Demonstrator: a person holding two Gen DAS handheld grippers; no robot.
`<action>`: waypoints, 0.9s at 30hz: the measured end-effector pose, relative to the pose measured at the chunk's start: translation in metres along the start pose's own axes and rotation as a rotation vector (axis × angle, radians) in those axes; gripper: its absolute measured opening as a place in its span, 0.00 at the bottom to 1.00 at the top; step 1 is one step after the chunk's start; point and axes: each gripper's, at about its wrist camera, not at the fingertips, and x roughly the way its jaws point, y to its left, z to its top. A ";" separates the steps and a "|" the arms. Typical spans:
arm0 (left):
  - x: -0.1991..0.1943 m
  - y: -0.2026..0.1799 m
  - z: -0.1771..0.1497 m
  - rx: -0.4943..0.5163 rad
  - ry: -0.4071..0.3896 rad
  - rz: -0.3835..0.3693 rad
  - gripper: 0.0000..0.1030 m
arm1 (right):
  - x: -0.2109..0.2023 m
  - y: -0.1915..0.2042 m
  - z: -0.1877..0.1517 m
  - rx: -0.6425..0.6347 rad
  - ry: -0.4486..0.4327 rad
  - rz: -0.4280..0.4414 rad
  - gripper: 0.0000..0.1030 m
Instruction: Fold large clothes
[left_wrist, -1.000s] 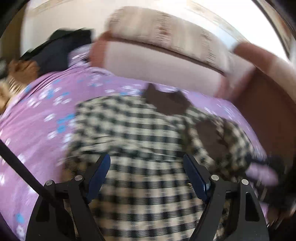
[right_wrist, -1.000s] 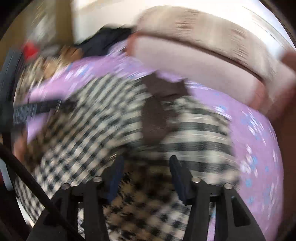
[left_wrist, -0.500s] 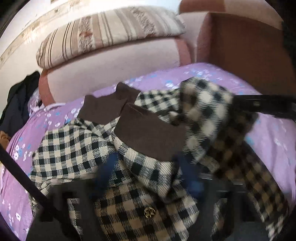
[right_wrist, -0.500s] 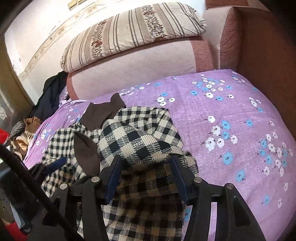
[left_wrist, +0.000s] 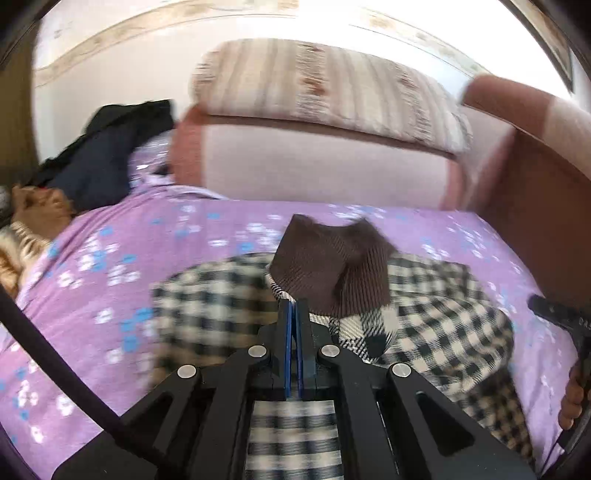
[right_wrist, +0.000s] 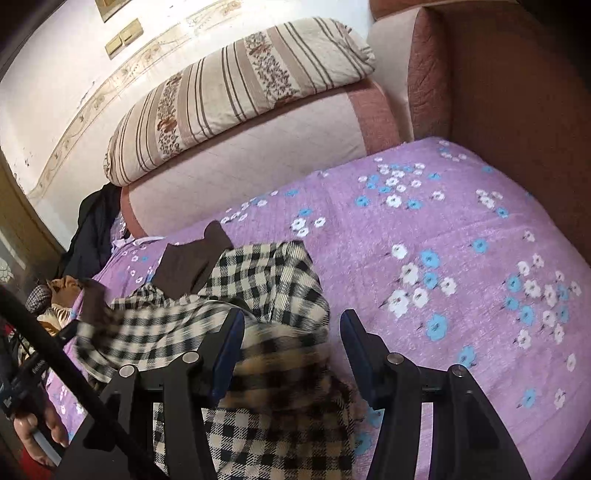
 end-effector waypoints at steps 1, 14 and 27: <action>-0.002 0.013 -0.004 -0.017 -0.001 0.022 0.02 | 0.003 0.002 -0.001 -0.006 0.010 0.003 0.57; -0.002 0.131 -0.053 -0.298 0.086 0.146 0.56 | 0.037 0.050 -0.022 -0.168 0.104 0.006 0.57; 0.014 0.090 -0.028 -0.209 0.084 -0.068 0.79 | 0.072 0.047 0.003 -0.137 0.106 -0.056 0.60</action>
